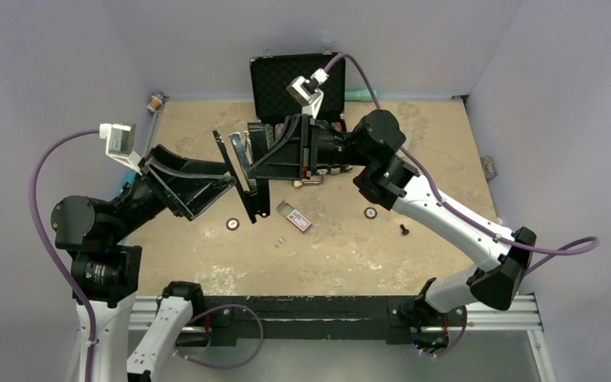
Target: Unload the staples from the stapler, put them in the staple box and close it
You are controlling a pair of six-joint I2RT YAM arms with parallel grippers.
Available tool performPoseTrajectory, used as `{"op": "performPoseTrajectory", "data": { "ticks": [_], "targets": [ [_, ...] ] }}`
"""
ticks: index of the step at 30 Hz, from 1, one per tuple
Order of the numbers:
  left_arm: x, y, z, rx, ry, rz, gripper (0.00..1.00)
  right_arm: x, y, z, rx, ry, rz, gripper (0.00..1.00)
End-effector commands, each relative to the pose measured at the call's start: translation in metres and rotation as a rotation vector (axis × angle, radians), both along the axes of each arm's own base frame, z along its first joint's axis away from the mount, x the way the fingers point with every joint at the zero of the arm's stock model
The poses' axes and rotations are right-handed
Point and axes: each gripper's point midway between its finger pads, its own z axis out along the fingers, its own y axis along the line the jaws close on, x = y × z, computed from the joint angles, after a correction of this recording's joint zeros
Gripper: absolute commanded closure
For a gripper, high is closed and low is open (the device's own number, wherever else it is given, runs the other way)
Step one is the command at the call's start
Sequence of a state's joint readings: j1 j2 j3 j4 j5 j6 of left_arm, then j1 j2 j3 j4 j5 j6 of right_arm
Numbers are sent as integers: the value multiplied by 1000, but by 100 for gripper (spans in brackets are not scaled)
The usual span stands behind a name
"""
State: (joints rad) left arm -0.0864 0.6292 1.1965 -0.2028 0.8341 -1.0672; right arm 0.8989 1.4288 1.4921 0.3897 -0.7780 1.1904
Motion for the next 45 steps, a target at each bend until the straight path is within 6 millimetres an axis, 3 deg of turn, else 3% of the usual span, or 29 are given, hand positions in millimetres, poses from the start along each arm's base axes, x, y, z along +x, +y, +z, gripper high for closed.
{"op": "performPoseTrajectory", "data": {
  "ticks": [1, 9, 19, 34, 39, 42, 43, 45],
  "targets": [
    [-10, -2, 18, -27, -72, -40, 14, -22, -22, 49, 147, -100, 17, 100],
    [-3, -4, 26, -46, -82, -55, 18, -23, -20, 42, 130, -98, 34, 100],
    [8, -5, 36, -58, -107, -58, 13, -23, -17, 33, 101, -98, 33, 100],
    [18, -4, 29, -48, -77, -32, 18, -19, -4, 25, 33, -133, 13, 100],
    [21, -3, 25, -50, -64, -22, 34, -19, -4, 21, 26, -132, 15, 100],
    [23, -3, 22, -51, -53, -23, 65, -19, -4, 21, 25, -131, 16, 100],
    [24, -3, 22, -51, -50, -22, 83, -19, -3, 21, 25, -131, 17, 100],
    [24, -3, 21, -53, -53, -15, 99, -19, -3, 21, 26, -133, 19, 100]
  ]
}}
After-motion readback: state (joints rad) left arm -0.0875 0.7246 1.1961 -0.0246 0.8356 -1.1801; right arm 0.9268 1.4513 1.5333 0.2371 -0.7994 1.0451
